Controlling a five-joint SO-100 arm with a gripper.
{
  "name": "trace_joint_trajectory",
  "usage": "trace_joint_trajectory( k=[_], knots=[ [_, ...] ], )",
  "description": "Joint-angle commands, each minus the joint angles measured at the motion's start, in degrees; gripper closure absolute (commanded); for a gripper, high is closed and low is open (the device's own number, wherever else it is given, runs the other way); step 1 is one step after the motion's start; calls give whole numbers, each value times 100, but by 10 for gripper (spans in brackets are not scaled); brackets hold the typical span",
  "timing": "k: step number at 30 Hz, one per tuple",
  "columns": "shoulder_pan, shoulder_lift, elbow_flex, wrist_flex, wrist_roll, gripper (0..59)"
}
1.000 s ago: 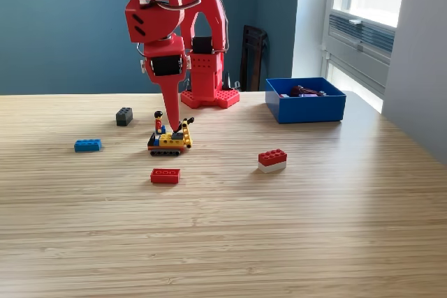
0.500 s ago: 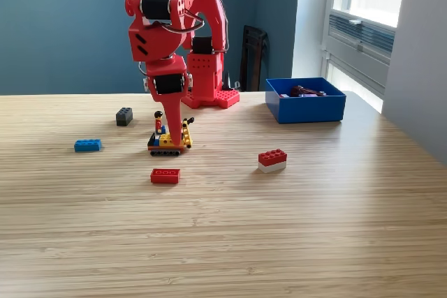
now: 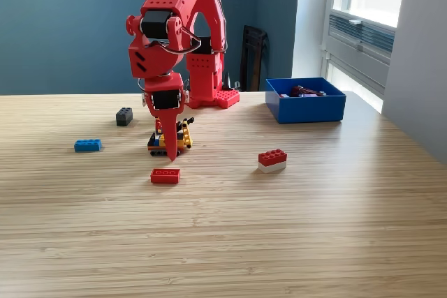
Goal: Grasp a lego block and put it in the bin.
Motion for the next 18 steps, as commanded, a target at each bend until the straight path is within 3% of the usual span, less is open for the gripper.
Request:
trace_joint_trajectory(
  k=[1, 3, 10, 18],
  knots=[
    [132, 343, -26, -53, 70, 531],
    [158, 343, -26, -53, 114, 586],
    [97, 343, -334, 53, 545, 586],
    [-343, 352, -2268, 1925, 1406, 586]
  ],
)
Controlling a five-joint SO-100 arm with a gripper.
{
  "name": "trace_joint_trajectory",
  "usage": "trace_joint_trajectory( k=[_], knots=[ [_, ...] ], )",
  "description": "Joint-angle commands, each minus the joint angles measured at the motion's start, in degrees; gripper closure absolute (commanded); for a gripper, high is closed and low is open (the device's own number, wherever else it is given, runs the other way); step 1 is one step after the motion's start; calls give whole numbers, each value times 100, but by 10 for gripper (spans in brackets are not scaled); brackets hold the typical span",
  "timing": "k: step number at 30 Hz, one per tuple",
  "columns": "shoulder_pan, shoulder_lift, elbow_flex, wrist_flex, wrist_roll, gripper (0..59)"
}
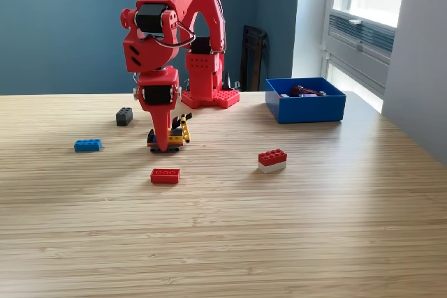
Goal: Grasp a lego block and put it in the bin.
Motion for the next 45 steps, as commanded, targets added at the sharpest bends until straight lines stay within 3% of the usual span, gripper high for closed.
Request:
trace_joint_trajectory(
  k=[1, 7, 11, 27, 45],
  knots=[
    [-334, 334, -1784, 1195, 510, 586],
    [-888, 334, -3419, 2566, 949, 586],
    [-1485, 334, -3920, 3067, 1266, 586],
    [-5722, 422, -2856, 3120, 2900, 586],
    [-9404, 360, -2900, 3120, 2997, 586]
  ],
)
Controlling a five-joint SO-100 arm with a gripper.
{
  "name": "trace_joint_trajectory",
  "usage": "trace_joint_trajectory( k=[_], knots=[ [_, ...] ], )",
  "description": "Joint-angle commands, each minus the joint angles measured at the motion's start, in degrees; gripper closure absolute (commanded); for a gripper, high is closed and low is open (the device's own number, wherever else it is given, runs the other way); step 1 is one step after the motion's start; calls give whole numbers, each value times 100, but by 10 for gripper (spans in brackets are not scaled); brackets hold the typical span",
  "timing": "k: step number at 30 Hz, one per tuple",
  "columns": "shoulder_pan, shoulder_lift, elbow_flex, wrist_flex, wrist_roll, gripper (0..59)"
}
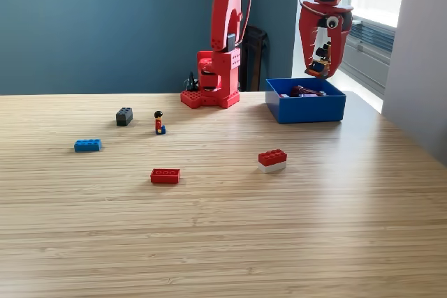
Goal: Grasp a lego block and put it in the bin.
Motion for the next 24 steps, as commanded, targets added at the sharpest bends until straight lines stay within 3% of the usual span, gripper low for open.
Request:
trace_joint_trajectory(
  k=[1, 9, 14, 24],
  knots=[
    [-817, 360, -97, 272, 44, 586],
    [-905, 360, 141, 272, -141, 576],
    [-888, 360, 369, 272, -202, 436],
    [-861, 360, 387, 272, -299, 337]
  ],
)
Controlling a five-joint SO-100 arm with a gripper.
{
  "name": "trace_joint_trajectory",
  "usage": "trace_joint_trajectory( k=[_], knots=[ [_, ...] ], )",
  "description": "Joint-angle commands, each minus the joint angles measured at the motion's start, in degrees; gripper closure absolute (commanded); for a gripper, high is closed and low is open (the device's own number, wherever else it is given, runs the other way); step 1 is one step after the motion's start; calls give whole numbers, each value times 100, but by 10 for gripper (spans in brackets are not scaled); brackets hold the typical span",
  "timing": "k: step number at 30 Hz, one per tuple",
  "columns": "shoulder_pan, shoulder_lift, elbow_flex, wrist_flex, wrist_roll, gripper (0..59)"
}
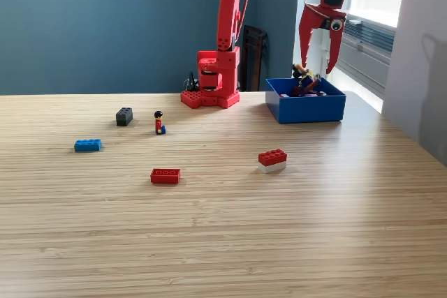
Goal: Grasp a lego block and put it in the bin.
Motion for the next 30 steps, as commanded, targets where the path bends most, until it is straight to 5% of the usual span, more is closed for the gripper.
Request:
trace_joint_trajectory(
  k=[1, 8, 16, 30],
  knots=[
    [-9, 360, -97, 272, -79, 335],
    [738, 360, -940, 272, 114, 334],
    [3472, 352, -2118, 255, 185, 321],
    [6812, 352, -1222, -141, -545, 351]
  ],
)
